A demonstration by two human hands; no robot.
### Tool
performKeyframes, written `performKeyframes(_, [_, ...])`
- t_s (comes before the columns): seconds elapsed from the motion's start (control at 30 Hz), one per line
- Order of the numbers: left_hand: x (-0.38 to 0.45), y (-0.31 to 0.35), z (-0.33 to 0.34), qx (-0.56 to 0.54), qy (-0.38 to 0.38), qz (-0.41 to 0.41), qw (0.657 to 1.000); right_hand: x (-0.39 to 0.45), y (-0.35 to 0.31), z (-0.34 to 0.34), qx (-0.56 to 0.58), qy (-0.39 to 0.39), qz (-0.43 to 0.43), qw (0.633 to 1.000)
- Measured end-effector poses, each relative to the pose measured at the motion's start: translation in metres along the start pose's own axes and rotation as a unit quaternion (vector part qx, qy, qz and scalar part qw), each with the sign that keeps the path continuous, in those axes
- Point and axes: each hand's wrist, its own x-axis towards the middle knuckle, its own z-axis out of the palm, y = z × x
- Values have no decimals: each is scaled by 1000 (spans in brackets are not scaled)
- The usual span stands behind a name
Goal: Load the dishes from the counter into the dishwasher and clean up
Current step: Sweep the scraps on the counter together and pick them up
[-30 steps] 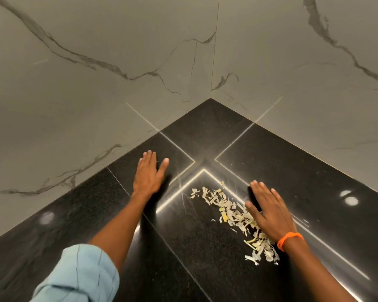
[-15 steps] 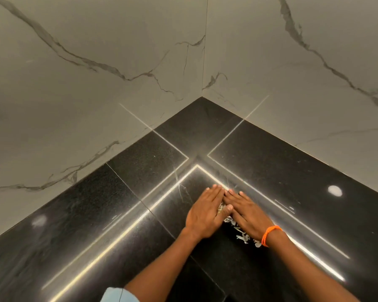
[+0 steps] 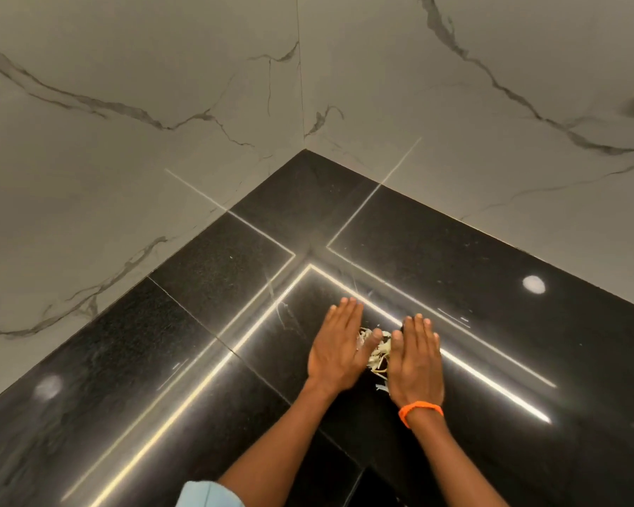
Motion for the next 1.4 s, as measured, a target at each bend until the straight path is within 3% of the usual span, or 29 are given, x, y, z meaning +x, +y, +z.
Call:
performKeyframes(0.13, [-10,18,19,-57,1,12,998,-5,-10,19,79,-34,-26,996])
performKeyframes(0.27, [-22,38,9,-211,-49,11,976,-3,2,-19,246,-79,-1,966])
performKeyframes(0.33, [-27,33,-1,-222,-28,-18,975,-4,18,-33,207,-62,17,976])
performKeyframes(0.47, [-7,-9,-10,-115,119,-166,972,-7,41,-32,5,-25,35,999])
performKeyframes(0.57, [14,-20,-14,-93,79,-156,980,-9,20,-21,-65,-47,-13,997])
performKeyframes(0.67, [30,-35,-26,-86,66,-128,986,-6,8,-17,-59,-113,-95,987])
performKeyframes(0.83, [55,-118,-82,-24,139,-241,960,8,15,-20,-47,-117,-147,981])
performKeyframes(0.97, [74,-175,-117,6,103,-270,957,7,10,-10,-59,-91,-185,977])
performKeyframes(1.07, [85,-169,-110,11,90,-240,967,12,11,-7,-58,-77,-182,979])
performKeyframes(1.2, [53,-116,-63,53,12,-102,993,7,15,-6,-49,-89,-178,979])
performKeyframes(1.4, [5,-45,-28,45,-72,14,996,18,5,-6,-60,-105,-182,976])
